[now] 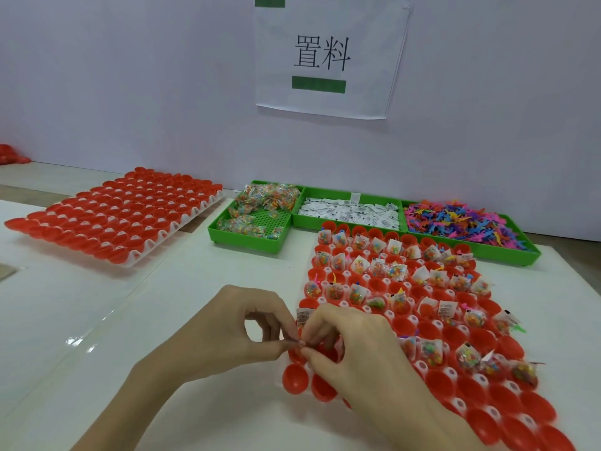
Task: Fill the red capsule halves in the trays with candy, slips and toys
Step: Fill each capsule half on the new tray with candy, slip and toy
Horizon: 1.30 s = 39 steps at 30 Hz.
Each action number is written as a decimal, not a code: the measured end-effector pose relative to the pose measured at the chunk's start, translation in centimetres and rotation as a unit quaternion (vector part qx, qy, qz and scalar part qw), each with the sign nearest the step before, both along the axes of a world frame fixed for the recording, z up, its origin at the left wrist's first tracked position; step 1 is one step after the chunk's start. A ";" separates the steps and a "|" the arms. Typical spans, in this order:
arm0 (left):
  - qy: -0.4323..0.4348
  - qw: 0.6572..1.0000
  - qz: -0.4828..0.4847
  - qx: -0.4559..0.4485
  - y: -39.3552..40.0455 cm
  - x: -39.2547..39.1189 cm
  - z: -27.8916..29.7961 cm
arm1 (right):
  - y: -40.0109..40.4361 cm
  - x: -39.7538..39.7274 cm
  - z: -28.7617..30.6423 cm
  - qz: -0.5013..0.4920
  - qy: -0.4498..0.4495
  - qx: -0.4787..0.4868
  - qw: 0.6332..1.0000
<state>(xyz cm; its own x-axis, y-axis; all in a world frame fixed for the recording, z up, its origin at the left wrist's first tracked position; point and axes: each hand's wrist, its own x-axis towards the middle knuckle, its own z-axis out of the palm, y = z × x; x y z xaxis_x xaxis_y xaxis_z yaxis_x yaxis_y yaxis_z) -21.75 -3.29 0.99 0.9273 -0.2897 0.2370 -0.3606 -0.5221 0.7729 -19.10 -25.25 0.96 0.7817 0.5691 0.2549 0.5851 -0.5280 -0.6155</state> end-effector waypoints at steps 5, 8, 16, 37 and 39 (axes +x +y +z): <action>-0.044 0.998 -0.008 0.047 0.1 -0.1 -0.1 | 0.3 -0.1 0.3 -0.004 -0.005 -0.011 1.000; -0.061 0.996 -0.014 0.065 0.0 -0.2 -0.1 | 0.0 -0.1 0.6 0.007 0.005 -0.016 1.000; -0.047 0.997 -0.024 0.051 0.3 -0.4 -0.4 | -0.2 -0.3 0.0 0.004 -0.008 -0.036 0.999; -0.068 0.996 0.051 -0.024 0.9 -0.2 -0.7 | -4.9 2.9 3.1 -0.060 0.079 0.156 0.983; -0.073 0.990 0.104 -0.056 0.9 0.1 -0.5 | -6.2 3.6 3.7 -0.077 0.082 0.193 0.975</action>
<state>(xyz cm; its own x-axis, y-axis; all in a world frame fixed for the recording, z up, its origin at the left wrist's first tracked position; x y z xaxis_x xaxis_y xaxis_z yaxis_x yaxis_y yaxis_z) -21.66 -2.41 0.54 0.9179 -0.0599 0.3923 -0.3657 -0.5115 0.7776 -15.48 -31.40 4.71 0.8984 0.3286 0.2912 0.3943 -0.3117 -0.8645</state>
